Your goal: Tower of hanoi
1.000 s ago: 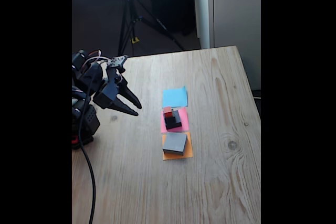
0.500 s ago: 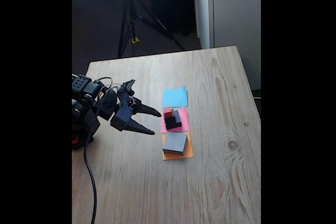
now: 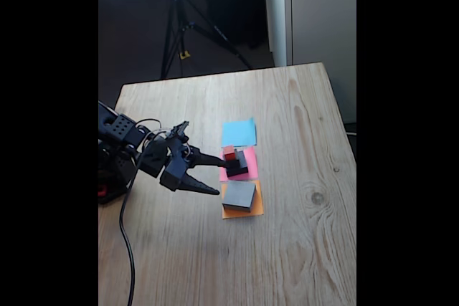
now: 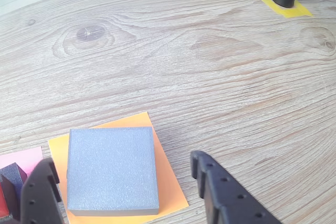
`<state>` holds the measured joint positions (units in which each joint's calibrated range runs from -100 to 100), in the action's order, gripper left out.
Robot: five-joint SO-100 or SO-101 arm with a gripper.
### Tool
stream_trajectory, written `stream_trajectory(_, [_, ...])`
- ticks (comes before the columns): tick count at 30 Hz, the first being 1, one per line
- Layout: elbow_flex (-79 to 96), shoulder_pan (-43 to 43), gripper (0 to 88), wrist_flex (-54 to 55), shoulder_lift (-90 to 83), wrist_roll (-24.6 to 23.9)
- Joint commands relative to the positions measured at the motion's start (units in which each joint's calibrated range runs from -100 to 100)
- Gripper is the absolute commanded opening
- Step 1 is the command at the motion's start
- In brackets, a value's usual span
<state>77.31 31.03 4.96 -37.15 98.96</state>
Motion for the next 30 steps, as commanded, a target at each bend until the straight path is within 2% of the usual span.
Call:
stream_trajectory(1, [1.0,-0.6,26.6,5.8,1.3,1.0])
stream_trajectory(7, [2.3,-0.5,25.7,9.2,4.0,1.0])
stream_trajectory(10, [2.4,-0.4,28.8,10.1,4.7,1.0])
stream_trajectory(17, [1.7,0.3,42.8,12.4,7.1,1.0])
stream_trajectory(23, [1.7,0.8,42.4,20.7,12.9,1.0])
stream_trajectory(30, [1.5,1.4,43.1,25.2,17.1,1.0])
